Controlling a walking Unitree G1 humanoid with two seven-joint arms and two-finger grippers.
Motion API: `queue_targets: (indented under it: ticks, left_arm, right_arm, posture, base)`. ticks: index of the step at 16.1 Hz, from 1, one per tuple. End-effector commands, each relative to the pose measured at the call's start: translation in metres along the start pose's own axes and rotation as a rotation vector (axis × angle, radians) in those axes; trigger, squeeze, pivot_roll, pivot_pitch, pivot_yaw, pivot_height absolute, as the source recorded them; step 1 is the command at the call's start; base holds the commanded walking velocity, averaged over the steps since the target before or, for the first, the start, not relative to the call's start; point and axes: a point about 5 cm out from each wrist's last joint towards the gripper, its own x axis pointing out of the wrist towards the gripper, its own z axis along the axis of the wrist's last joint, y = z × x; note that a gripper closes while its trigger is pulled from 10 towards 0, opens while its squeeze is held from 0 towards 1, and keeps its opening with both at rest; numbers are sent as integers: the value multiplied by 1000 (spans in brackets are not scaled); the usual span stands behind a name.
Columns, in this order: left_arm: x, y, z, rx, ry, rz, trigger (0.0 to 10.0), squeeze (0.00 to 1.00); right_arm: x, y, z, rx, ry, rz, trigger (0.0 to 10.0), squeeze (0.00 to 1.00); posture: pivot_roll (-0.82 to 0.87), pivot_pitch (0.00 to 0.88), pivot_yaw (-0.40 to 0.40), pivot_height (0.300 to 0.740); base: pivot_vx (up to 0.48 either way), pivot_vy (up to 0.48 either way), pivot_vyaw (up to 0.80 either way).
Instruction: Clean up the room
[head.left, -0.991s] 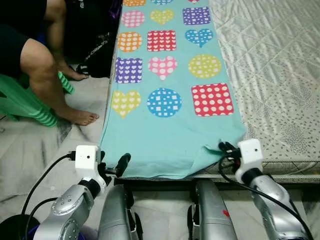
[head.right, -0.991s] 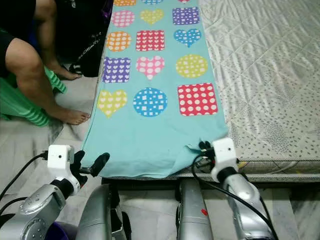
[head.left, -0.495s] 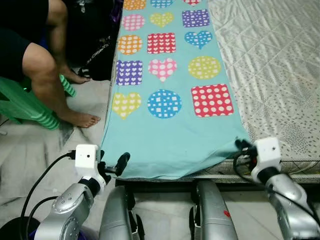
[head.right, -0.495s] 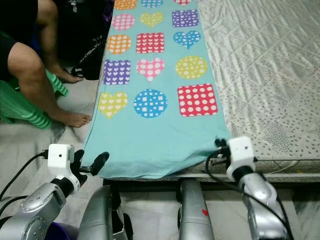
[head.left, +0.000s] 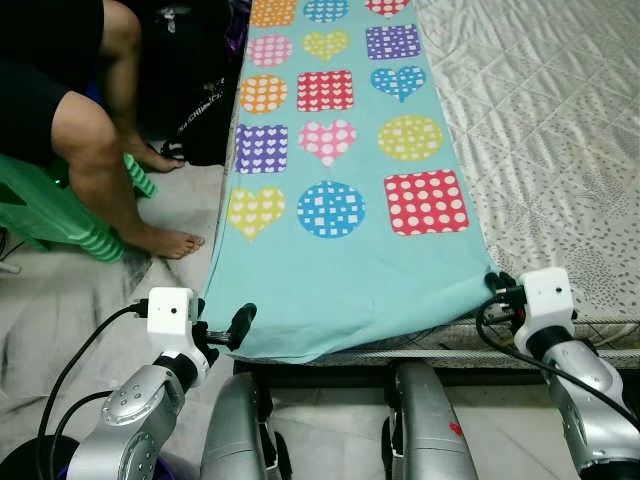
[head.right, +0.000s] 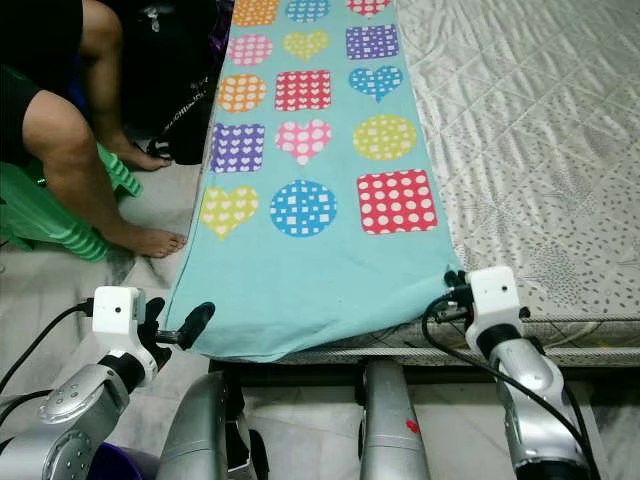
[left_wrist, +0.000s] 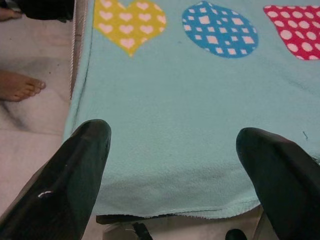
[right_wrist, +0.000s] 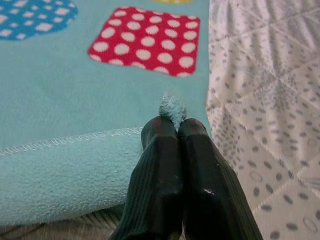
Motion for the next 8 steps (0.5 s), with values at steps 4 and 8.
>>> queue_targets:
  ticks: [4,8]
  left_arm:
    - [-3,7,-3,14,19,13,10000,0]
    - [-4,9,-3,13,20,12,10000,0]
  right_arm:
    - [-13,4,-14,15,15,35,0,0]
    - [-33,0,-15,27,-5,54,0,0]
  posture:
    - [-86,207,118,594]
    - [-103,210,121,594]
  base:
    - [0,0,0]
    - [0,0,0]
